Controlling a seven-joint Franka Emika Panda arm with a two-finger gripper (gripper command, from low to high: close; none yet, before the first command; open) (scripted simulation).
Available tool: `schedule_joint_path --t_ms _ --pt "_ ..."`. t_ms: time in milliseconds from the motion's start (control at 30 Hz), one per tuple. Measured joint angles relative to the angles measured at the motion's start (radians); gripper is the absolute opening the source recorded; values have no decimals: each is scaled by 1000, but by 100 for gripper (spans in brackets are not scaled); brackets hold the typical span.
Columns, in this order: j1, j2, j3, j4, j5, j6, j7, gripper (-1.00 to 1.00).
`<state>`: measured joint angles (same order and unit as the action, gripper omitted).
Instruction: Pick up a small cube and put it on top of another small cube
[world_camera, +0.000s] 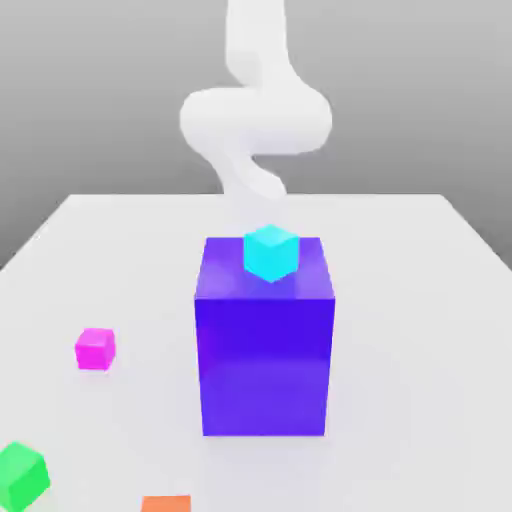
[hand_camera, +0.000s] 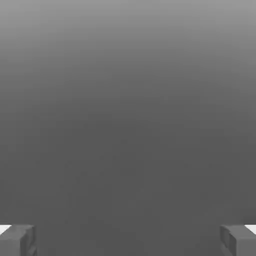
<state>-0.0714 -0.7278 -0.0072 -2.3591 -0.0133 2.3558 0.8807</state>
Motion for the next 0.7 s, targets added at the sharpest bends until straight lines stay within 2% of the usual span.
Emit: schedule_joint_path --t_ms 467,700 --pt "-406 441 -101 -349 -66 335 476 0" --pt "-553 657 -199 -521 -37 501 665 0"
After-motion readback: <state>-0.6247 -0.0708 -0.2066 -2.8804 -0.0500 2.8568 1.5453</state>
